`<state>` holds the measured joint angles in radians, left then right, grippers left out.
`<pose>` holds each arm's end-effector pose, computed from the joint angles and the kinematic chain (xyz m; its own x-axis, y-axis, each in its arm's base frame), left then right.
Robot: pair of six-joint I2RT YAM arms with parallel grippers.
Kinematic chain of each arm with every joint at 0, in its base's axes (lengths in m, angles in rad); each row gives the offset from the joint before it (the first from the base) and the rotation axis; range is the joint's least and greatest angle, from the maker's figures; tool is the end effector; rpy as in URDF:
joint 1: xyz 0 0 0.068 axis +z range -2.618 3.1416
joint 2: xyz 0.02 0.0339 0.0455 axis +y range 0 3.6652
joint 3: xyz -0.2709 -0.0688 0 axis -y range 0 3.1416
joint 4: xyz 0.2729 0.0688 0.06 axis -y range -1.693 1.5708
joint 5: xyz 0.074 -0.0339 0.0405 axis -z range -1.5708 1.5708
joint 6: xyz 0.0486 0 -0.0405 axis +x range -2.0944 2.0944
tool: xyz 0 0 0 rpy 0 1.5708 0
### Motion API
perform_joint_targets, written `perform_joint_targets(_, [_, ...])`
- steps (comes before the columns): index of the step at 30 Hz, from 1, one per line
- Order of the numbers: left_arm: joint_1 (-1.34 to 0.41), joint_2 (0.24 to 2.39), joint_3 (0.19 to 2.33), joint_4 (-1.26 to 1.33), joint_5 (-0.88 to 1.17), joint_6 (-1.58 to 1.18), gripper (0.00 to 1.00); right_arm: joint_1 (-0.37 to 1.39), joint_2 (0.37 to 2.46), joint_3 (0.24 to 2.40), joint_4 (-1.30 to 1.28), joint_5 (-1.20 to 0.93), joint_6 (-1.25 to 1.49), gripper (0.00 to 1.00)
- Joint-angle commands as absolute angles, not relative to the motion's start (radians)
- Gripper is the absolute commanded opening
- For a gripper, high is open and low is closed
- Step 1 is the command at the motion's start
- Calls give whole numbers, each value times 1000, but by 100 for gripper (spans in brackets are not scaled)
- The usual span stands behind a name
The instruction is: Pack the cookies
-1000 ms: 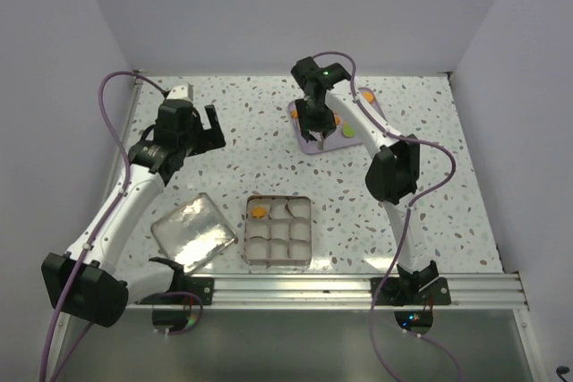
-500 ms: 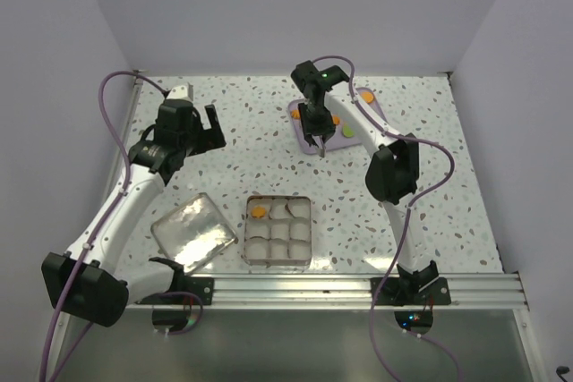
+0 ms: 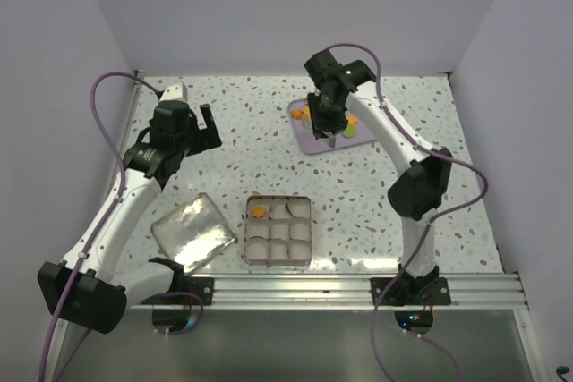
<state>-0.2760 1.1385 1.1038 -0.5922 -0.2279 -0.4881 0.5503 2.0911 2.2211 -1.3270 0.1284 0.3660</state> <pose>0.2720 -0.0656 0.3388 -0.5405 -0.3217 -0.7774 -0.1857 0.9468 -0.2627 0.3971 0.2364 0.3297 -0.9123 -0.1433 -0.3836 -0.1631 0.9864 0.0194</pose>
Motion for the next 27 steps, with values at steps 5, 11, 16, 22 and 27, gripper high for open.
perform_joint_targets(5, [-268,1118,1154,-574,-278,-497,100,698,1671,1947,-1305,28,409,37])
perform_joint_targets(11, [-268,1120,1150,-548,-218,-518,100,893,1579,1787,-1281,3,509,37])
perform_joint_targets(16, [-268,1103,1144,-543,-181,-523,100,949,1522,1660,-1230,3,563,36])
perform_joint_targets(22, [-268,1066,1124,-561,-172,-519,100,983,1531,1628,-1218,-15,571,36])
perform_joint_targets(27, [-268,1043,1114,-578,-178,-518,100,1012,1529,1620,-1213,-18,583,36])
